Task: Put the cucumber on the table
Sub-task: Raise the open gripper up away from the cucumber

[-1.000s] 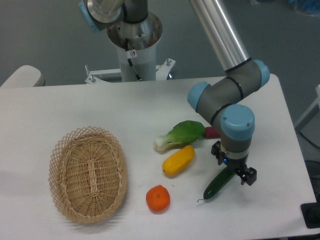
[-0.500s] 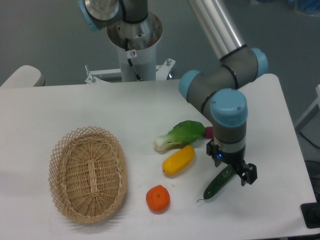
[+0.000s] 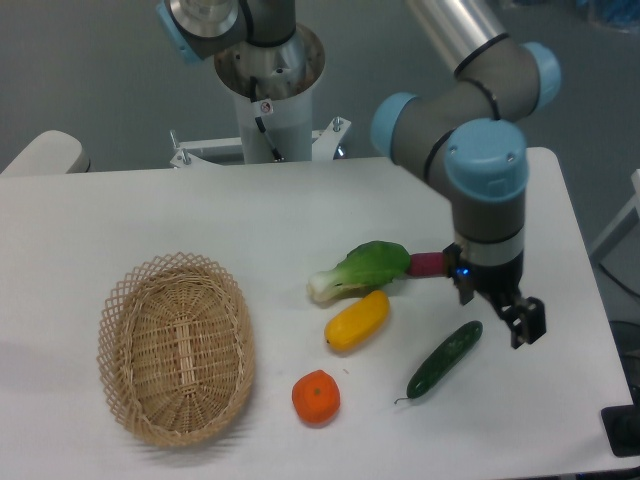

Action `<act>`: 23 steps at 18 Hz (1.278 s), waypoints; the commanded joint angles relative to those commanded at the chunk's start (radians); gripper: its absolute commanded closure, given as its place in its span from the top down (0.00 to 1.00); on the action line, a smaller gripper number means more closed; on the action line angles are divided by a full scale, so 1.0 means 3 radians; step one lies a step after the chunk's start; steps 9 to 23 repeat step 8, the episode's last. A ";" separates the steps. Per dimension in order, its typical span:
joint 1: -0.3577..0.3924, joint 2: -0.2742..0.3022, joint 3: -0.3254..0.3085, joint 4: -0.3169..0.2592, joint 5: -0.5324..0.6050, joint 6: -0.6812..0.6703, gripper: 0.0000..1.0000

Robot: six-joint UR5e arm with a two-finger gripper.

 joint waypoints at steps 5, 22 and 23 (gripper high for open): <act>0.0205 0.0056 -0.0056 -0.0041 -0.0077 0.0547 1.00; 0.0251 0.0061 -0.0066 -0.0041 -0.0189 0.0604 1.00; 0.0251 0.0061 -0.0066 -0.0041 -0.0189 0.0604 1.00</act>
